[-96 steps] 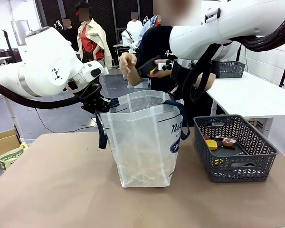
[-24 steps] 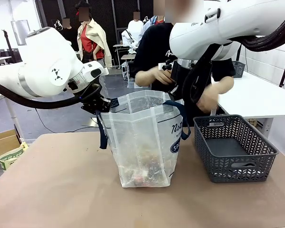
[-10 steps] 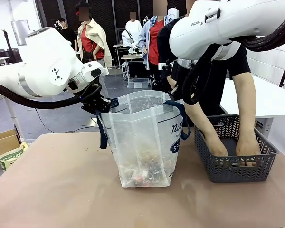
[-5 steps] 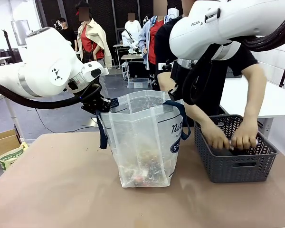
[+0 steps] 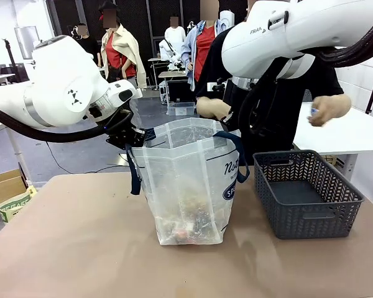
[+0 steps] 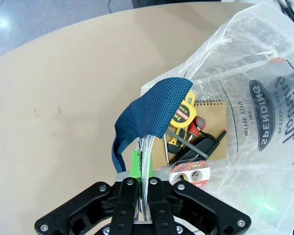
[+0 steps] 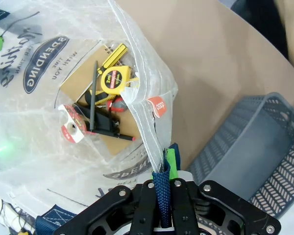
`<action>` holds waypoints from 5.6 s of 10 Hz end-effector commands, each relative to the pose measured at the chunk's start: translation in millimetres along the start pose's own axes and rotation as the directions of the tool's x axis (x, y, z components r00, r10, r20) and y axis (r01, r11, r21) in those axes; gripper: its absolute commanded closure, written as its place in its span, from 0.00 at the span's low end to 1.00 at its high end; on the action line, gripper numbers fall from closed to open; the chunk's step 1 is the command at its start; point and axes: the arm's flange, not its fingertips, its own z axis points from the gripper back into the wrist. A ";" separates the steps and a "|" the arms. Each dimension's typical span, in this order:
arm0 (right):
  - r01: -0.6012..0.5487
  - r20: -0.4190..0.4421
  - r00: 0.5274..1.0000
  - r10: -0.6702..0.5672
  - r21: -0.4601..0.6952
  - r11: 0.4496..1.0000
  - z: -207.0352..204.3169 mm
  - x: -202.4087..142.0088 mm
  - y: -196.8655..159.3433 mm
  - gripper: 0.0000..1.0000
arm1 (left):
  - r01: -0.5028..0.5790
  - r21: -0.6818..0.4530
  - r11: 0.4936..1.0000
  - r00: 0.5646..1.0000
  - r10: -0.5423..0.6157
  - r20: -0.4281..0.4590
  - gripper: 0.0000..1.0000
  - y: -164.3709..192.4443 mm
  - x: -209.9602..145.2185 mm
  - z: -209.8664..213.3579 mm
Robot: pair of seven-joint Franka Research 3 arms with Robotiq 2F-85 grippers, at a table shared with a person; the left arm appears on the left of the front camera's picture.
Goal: Transfer purchased items from the store into the shopping bag.
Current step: Move the Reusable shopping bag to the right side of the table.
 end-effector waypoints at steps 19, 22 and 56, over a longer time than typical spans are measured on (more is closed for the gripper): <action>0.001 0.001 1.000 -0.001 -0.001 1.000 0.5 -0.2 -0.5 1.00 | -0.002 0.003 1.000 1.000 0.002 0.006 1.00 1.3 0.4 2.7; 0.001 0.001 1.000 -0.001 -0.001 1.000 0.5 -0.2 -0.5 1.00 | -0.002 0.003 1.000 1.000 0.002 0.006 1.00 1.3 0.4 2.7; 0.405 0.008 0.912 -0.411 0.143 0.903 -17.6 63.5 45.0 1.00 | -0.070 -0.140 0.988 0.997 0.063 -0.053 1.00 -58.4 31.1 -13.6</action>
